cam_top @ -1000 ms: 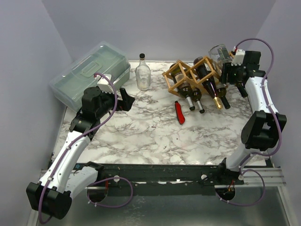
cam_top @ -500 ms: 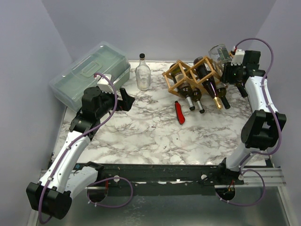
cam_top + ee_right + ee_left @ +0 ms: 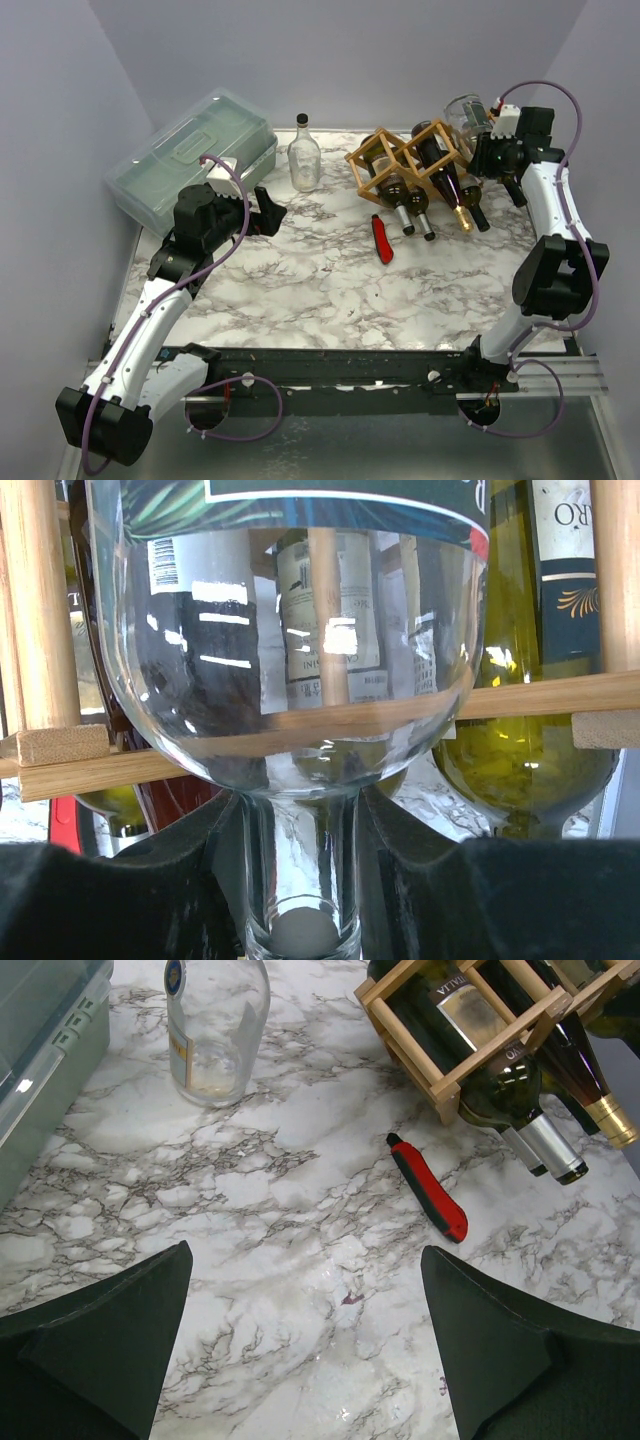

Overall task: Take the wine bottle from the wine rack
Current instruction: Pick up the wine bottle from the wine rack.

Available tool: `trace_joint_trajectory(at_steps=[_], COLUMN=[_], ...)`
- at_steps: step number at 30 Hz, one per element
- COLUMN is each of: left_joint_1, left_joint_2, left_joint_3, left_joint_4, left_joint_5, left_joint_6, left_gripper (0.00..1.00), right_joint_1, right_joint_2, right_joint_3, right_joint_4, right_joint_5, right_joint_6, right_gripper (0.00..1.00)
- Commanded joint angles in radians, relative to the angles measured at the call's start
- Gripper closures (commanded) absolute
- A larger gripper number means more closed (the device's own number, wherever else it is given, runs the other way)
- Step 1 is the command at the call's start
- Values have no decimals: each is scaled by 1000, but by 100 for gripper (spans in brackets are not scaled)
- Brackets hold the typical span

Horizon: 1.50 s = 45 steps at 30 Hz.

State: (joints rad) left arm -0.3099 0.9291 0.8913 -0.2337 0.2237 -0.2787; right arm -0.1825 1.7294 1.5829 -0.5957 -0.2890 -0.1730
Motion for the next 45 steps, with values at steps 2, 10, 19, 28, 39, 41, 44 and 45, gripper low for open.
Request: trace_joint_trajectory(at_steps=[2, 10, 19, 28, 39, 41, 44, 45], left_joint_1=[-5, -5, -5, -6, -5, -5, -5, -5], left_joint_2=[-20, -22, -24, -21, -17, -17, -16, -16], left_joint_3=[-11, -11, -11, -11, -11, -11, -11, -12], left_joint_4=[-9, -9, -10, -10, -9, -8, -7, -8], left_joint_5=[2, 3, 2, 7, 9, 11, 12, 14], left_joint_6=[12, 13, 14, 16, 18, 19, 19, 19], left_gripper=[1, 1, 1, 1, 1, 1, 1, 1], right_joint_1=[-7, -7, -7, -8, -7, -6, -6, -7], right_joint_2=[-82, -130, -156, -193, -221, -228, -239, -241], right_joint_3=[37, 46, 70, 88, 121, 130, 150, 159], right_joint_4=[37, 60, 50, 35, 10, 2, -17, -24], right_joint_5=[20, 27, 14, -2, -25, -32, -49, -59], right_joint_6=[46, 80, 81, 76, 77, 75, 71, 69], right_gripper=[100, 100, 100, 100, 100, 100, 100, 100])
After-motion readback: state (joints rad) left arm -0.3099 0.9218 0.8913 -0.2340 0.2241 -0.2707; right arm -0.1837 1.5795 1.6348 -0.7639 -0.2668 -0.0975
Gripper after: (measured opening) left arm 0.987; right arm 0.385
